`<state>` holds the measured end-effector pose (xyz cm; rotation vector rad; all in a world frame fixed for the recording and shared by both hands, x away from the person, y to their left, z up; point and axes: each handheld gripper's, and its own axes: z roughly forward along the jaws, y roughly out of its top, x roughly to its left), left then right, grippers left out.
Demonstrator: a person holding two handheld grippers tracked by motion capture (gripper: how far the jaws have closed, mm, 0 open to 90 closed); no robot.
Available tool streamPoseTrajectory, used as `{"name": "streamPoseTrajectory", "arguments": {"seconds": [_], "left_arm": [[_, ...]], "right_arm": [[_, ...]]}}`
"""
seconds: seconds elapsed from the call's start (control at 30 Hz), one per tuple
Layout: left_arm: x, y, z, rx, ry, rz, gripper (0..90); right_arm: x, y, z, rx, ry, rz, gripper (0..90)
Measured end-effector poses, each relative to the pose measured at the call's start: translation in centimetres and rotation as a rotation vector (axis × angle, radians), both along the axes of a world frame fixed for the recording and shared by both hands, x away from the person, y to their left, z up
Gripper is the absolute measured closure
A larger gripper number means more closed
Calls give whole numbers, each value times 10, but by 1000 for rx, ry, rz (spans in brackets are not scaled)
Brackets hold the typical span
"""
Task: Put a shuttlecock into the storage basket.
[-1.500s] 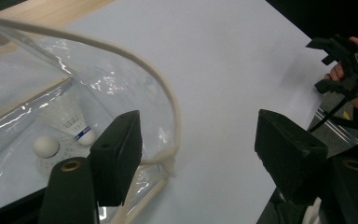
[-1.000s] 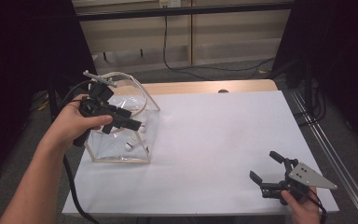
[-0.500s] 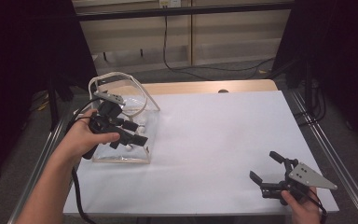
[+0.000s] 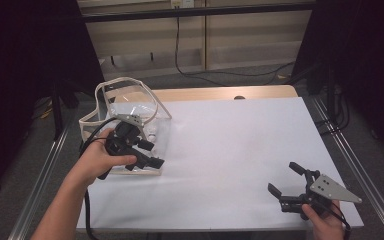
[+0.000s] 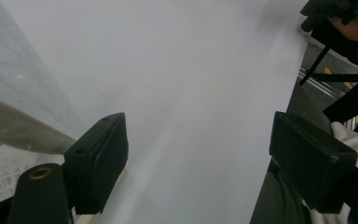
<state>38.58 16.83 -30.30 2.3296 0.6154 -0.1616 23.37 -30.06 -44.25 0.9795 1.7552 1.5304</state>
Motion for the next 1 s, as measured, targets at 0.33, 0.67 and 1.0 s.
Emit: {"name": "streamPoseTrajectory", "arguments": {"seconds": [0.33,0.67,1.0], "left_arm": [[-4,-3,-21,-26,-7,4,184],[-7,-5,-40,-52,-4,9,176],[-14,-6,-62,-65,-28,15,166]], "right_arm": [[0,0,0,-6,-3,1,14],[0,-1,0,-4,-3,0,14],[0,-1,0,-2,-4,0,14]]}}
